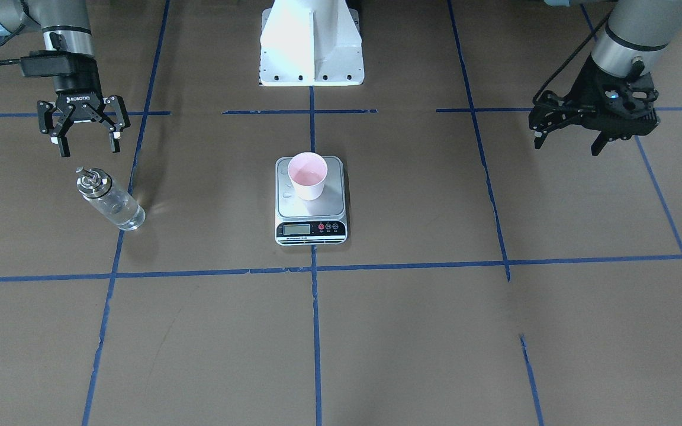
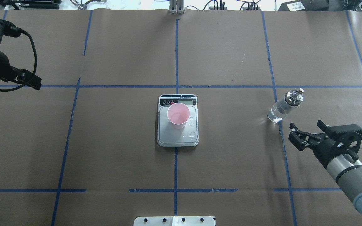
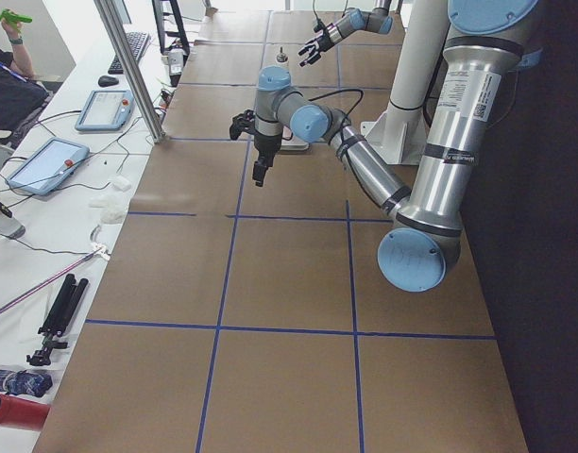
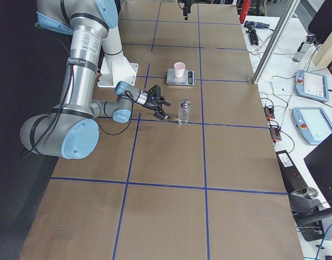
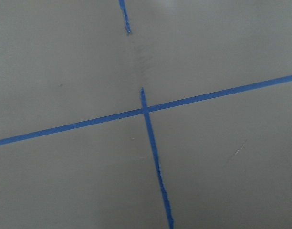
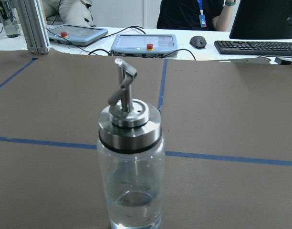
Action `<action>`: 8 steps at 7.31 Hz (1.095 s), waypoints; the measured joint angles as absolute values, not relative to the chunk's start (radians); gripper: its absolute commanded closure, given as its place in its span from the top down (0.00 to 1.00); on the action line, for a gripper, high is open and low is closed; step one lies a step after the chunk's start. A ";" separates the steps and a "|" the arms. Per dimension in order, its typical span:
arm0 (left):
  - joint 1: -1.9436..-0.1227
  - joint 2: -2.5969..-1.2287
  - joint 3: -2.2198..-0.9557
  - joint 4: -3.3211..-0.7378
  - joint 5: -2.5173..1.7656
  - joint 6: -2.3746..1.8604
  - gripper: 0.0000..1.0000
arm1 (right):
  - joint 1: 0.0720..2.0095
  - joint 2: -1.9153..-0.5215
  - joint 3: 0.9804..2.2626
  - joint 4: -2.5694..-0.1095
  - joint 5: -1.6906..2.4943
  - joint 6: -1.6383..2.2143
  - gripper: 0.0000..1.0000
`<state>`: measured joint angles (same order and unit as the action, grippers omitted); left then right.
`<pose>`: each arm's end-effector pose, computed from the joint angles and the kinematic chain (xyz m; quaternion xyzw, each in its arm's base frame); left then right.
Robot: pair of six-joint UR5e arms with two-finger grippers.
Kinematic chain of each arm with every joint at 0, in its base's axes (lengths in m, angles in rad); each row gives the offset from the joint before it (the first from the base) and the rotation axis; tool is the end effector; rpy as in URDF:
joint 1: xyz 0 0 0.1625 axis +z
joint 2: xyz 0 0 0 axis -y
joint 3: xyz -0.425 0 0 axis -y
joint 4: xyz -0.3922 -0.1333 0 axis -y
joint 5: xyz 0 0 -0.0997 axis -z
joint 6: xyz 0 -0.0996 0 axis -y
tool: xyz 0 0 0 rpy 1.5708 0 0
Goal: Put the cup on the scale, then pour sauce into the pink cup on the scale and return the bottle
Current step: 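Retract the left arm while the right gripper approaches the glass bottle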
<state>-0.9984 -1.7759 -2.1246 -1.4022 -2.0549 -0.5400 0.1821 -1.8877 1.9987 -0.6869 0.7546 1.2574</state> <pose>0.1994 -0.4699 0.3264 0.1188 0.3439 0.0848 0.9276 -0.3255 -0.2693 0.4764 0.4455 -0.3391 0.1361 0.8173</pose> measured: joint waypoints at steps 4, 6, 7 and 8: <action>-1.068 -1.698 -2.107 -1.459 -2.056 -0.421 1.00 | 0.182 -1.821 1.922 -0.686 0.731 1.217 1.00; -1.075 -1.691 -2.092 -1.472 -2.056 -0.418 1.00 | 0.189 -1.775 1.883 -0.685 0.720 1.173 1.00; -1.079 -1.691 -2.088 -1.473 -2.056 -0.418 1.00 | 0.195 -1.765 1.870 -0.685 0.720 1.164 1.00; -1.081 -1.691 -2.086 -1.474 -2.057 -0.418 1.00 | 0.204 -1.760 1.864 -0.684 0.720 1.160 1.00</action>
